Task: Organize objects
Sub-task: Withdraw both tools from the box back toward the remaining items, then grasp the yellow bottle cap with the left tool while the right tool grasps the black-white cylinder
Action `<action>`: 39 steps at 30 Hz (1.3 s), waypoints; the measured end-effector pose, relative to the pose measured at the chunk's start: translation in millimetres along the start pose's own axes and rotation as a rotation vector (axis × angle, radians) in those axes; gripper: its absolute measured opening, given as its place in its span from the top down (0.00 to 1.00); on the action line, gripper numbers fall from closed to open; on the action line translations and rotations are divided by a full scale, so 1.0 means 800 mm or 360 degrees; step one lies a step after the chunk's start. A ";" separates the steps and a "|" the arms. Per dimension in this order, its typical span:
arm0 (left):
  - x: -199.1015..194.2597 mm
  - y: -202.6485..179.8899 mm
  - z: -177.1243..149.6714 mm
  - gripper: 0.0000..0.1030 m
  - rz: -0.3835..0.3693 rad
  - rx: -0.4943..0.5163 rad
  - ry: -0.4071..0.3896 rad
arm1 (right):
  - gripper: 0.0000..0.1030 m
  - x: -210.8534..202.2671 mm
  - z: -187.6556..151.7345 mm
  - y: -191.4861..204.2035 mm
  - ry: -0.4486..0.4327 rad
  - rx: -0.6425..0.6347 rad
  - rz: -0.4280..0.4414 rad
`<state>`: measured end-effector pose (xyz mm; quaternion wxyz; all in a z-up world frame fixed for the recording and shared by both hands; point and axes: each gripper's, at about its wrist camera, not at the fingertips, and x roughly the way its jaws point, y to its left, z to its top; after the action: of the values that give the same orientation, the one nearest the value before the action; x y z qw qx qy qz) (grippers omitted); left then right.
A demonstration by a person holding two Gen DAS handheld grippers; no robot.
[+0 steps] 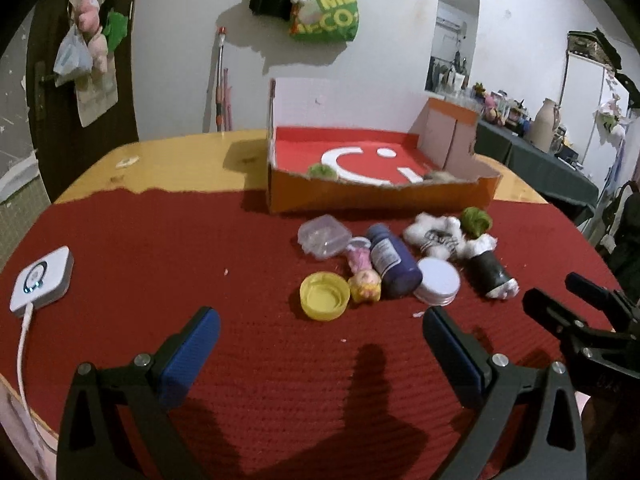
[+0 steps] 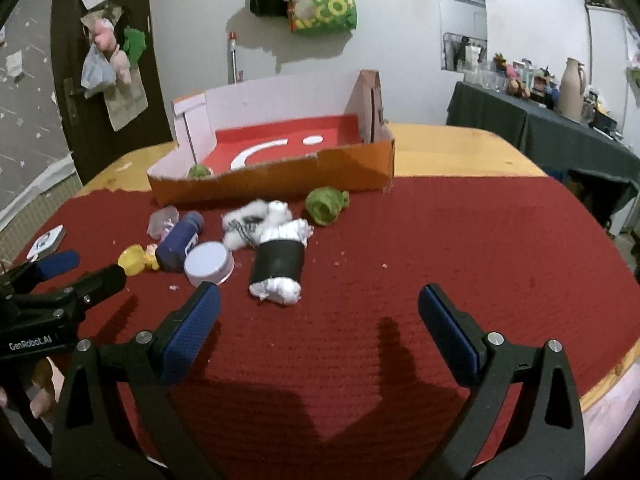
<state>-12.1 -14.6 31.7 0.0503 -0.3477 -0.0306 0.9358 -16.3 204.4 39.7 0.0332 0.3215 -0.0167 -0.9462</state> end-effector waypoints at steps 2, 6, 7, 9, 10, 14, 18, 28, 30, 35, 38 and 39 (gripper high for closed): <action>0.003 0.002 0.000 0.00 -0.0003 -0.0015 0.0016 | 0.02 0.002 0.000 0.001 0.0015 -0.0006 -0.0002; 0.007 0.006 -0.002 0.00 -0.0009 -0.0038 0.0045 | 0.02 0.005 0.000 0.003 0.0034 -0.0018 -0.0008; 0.008 0.007 -0.003 0.00 -0.0011 -0.0041 0.0053 | 0.02 0.006 -0.001 0.004 0.0042 -0.0021 -0.0008; 0.012 0.009 -0.002 0.00 -0.0018 -0.0042 0.0078 | 0.02 0.009 -0.002 0.005 0.0061 -0.0028 -0.0011; 0.013 0.009 -0.001 0.00 -0.0023 -0.0038 0.0088 | 0.02 0.011 -0.001 0.005 0.0073 -0.0030 -0.0011; 0.019 0.010 0.004 0.02 -0.0046 0.0002 0.0134 | 0.02 0.022 0.003 0.007 0.0162 -0.0046 -0.0021; 0.027 0.011 0.011 0.07 -0.0011 0.0081 0.0172 | 0.02 0.034 0.009 0.008 0.0239 -0.0062 -0.0012; 0.046 0.024 0.022 0.18 0.0006 0.0168 0.0238 | 0.03 0.058 0.022 0.017 0.0334 -0.0114 -0.0015; 0.049 0.026 0.024 0.19 -0.0006 0.0180 0.0247 | 0.04 0.062 0.025 0.019 0.0346 -0.0119 -0.0011; 0.054 0.026 0.030 0.29 -0.0050 0.0231 0.0253 | 0.17 0.070 0.032 0.024 0.0355 -0.0160 -0.0010; 0.057 0.024 0.032 0.40 -0.0102 0.0247 0.0249 | 0.31 0.072 0.035 0.026 0.0349 -0.0177 0.0003; 0.057 0.023 0.033 0.47 -0.0117 0.0249 0.0238 | 0.39 0.073 0.036 0.028 0.0342 -0.0185 0.0016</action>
<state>-64.8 -28.5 20.5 0.1137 -0.4101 0.0337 0.9043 -78.5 178.2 28.1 0.0581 0.4185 0.0404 -0.9055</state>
